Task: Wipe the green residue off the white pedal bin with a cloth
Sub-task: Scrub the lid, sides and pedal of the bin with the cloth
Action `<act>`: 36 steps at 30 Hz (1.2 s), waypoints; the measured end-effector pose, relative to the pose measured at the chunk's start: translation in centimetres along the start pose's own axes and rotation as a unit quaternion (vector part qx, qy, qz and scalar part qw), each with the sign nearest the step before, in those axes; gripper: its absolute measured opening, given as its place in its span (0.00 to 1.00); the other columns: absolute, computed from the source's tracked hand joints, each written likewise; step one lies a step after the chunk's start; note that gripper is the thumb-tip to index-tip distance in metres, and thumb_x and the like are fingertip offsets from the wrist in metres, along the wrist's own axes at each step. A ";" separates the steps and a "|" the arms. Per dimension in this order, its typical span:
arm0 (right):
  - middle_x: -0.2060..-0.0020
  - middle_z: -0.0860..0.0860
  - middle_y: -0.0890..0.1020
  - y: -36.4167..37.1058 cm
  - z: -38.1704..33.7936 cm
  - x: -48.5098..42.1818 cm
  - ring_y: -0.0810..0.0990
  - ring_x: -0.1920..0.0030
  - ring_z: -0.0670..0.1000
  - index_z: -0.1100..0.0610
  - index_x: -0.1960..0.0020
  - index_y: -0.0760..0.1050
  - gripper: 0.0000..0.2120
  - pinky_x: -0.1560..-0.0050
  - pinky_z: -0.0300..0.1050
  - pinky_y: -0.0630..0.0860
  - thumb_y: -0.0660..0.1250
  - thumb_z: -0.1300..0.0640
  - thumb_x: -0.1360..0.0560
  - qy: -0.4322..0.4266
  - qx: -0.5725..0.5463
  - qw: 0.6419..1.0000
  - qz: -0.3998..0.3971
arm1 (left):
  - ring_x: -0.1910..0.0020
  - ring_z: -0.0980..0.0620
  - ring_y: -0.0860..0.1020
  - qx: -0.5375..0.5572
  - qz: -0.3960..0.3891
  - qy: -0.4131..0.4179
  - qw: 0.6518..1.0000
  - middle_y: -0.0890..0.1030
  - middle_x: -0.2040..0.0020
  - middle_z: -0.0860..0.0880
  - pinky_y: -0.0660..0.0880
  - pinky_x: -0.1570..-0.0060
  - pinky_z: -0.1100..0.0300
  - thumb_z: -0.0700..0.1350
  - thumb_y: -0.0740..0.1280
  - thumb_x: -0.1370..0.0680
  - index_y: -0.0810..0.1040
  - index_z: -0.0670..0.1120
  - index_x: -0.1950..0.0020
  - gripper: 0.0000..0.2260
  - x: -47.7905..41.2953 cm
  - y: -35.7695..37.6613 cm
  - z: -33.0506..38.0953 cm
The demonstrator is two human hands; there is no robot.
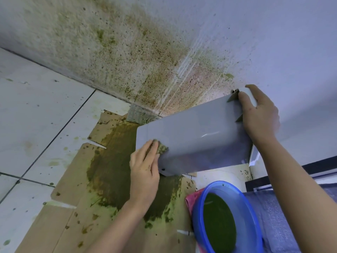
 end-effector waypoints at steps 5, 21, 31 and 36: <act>0.32 0.41 0.74 0.0 -0.4 0.4 0.72 0.33 0.52 0.37 0.33 0.70 0.19 0.38 0.50 0.64 0.57 0.38 0.22 -0.001 0.000 1.000 -0.006 | 0.38 0.49 0.71 -0.044 -0.056 0.084 0.994 0.79 0.36 0.48 0.73 0.36 0.56 0.38 0.65 0.20 0.78 0.43 0.33 0.15 -0.5 2.6 1.1; 0.20 0.45 0.48 6.0 -10.6 8.9 0.47 0.20 0.53 0.44 0.20 0.47 0.27 0.23 0.60 0.48 0.43 0.40 0.17 -0.236 0.110 0.943 -0.210 | 0.35 0.38 0.78 0.703 -0.023 -0.406 0.583 0.77 0.32 0.38 0.73 0.36 0.38 0.47 0.80 0.38 0.80 0.39 0.36 0.32 -3.7 -13.7 2.5; 0.20 0.45 0.46 10.8 -14.3 13.4 0.42 0.20 0.51 0.44 0.20 0.44 0.28 0.23 0.61 0.41 0.40 0.38 0.18 -0.304 0.109 0.909 -0.263 | 0.34 0.35 0.76 0.706 0.001 -0.400 0.584 0.77 0.33 0.37 0.70 0.36 0.32 0.59 0.61 0.20 0.79 0.41 0.34 0.25 -4.6 -19.8 3.9; 0.20 0.44 0.46 9.5 -11.1 12.0 0.42 0.20 0.48 0.42 0.20 0.44 0.27 0.23 0.58 0.39 0.40 0.39 0.18 -0.276 0.091 0.918 -0.271 | 0.40 0.35 0.80 0.646 0.036 -0.410 0.642 0.80 0.38 0.36 0.67 0.33 0.35 0.58 0.62 0.20 0.81 0.41 0.36 0.24 -6.2 -18.9 6.2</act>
Point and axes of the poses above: each hand's wrist, its own x-axis away from the middle knuckle, its own y-axis out of the palm, z = x × y, the point moved 1 cm from there along -x, towards the middle knuckle
